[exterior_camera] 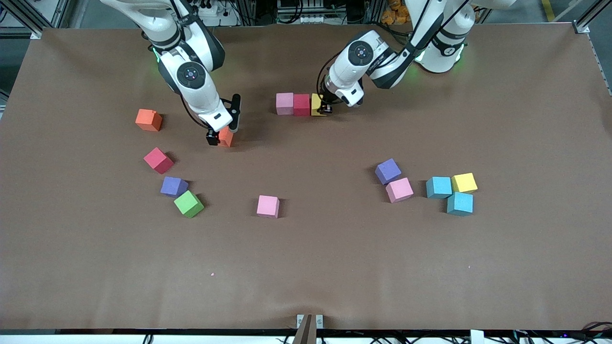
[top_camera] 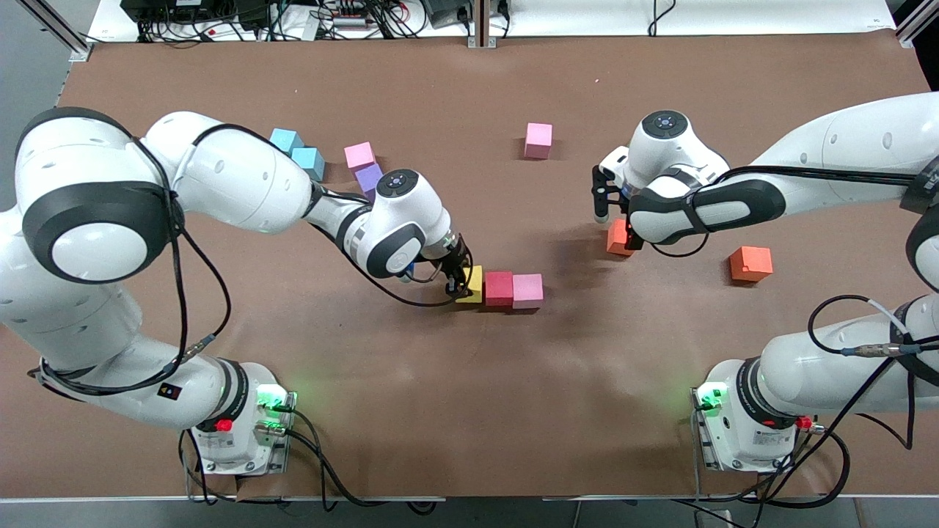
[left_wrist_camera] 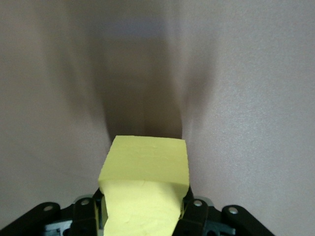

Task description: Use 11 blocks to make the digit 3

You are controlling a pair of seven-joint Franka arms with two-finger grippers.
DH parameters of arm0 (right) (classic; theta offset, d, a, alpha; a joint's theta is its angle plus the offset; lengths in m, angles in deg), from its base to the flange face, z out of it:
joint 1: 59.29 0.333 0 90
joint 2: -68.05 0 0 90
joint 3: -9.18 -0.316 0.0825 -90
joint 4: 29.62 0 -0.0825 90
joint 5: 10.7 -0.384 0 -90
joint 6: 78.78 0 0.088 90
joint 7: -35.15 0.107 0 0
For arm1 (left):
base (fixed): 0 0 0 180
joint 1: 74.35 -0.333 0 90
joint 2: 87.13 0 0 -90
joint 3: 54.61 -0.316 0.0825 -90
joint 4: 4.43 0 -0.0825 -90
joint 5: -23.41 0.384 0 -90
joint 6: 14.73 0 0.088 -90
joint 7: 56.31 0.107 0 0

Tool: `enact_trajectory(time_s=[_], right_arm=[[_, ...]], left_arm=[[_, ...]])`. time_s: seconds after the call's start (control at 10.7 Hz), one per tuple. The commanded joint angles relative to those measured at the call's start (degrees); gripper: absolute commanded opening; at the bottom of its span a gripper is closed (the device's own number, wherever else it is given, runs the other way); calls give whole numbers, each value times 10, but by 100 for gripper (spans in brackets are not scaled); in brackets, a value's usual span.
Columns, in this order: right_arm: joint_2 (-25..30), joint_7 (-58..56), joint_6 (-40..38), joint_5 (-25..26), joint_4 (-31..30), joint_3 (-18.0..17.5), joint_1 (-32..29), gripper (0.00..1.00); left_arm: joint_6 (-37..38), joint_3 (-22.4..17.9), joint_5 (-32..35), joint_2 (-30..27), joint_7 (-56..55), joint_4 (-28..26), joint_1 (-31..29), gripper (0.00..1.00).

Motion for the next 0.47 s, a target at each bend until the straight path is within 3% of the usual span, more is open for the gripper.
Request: enact_trajectory(time_s=[0.0, 0.37], right_arm=[[-29, 2, 43, -12, -13, 0, -3, 100], [-31, 2, 51, -12, -19, 0, -16, 100]], left_arm=[[-15, 2, -16, 5, -10, -2, 9, 23], [-15, 2, -16, 13, -10, 0, 9, 24]])
